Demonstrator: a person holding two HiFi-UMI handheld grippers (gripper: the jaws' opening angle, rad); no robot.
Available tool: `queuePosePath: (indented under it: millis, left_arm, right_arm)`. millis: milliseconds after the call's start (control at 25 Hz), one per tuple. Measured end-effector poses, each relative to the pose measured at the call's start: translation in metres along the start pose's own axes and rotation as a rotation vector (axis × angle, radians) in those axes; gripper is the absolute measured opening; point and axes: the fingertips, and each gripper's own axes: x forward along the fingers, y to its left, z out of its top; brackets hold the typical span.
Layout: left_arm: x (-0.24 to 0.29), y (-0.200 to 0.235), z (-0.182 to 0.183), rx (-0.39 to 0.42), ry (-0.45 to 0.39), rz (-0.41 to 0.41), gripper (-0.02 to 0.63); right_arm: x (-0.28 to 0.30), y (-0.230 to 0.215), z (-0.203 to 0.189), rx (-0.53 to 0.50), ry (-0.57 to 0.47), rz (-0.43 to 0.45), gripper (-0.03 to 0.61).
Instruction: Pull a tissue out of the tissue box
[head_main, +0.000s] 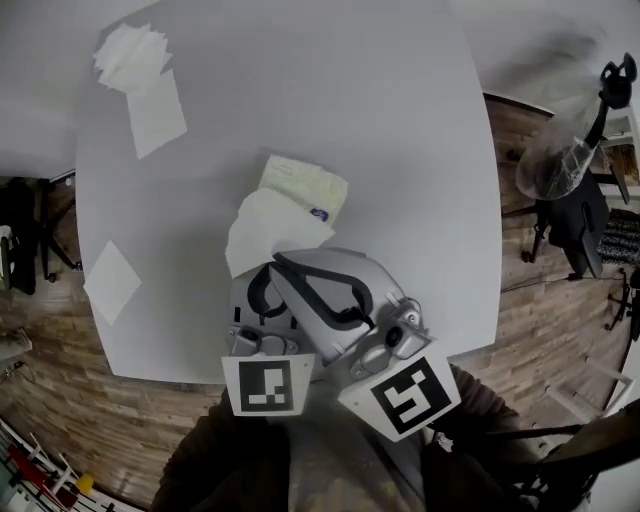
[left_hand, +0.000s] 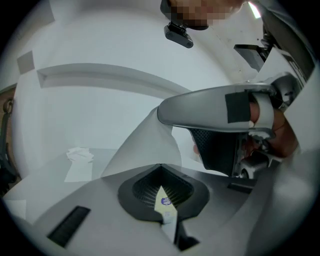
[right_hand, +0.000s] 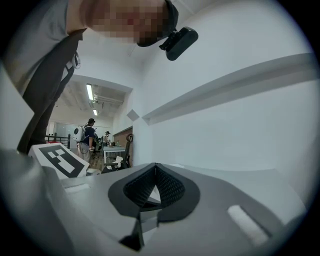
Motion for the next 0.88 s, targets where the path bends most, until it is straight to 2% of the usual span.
queuePosePath:
  millis: [240,520,680,880]
  left_arm:
    - [-0.07,0.014,0.02,0.012,-0.062,0.036,-0.002]
    - [-0.152,0.055,0.021,-0.032,-0.084,0.21,-0.002]
    - [-0.203,0.106,0.013,-0.067,-0.101,0.318,-0.002]
    - [-0.258,0.196,0.014,-0.07,-0.147,0.407,-0.002]
  right_arm:
    - [-0.001,0.037,0.036,-0.036,-0.044,-0.034,0.002]
    - [0.035,0.095,0.034,-0.03,-0.015,0.075,0.002]
    - [0.085,0.136,0.026,-0.036,0.002,0.119,0.002]
    - [0.187,0.187,0.013,-0.085,0.038,0.174,0.002]
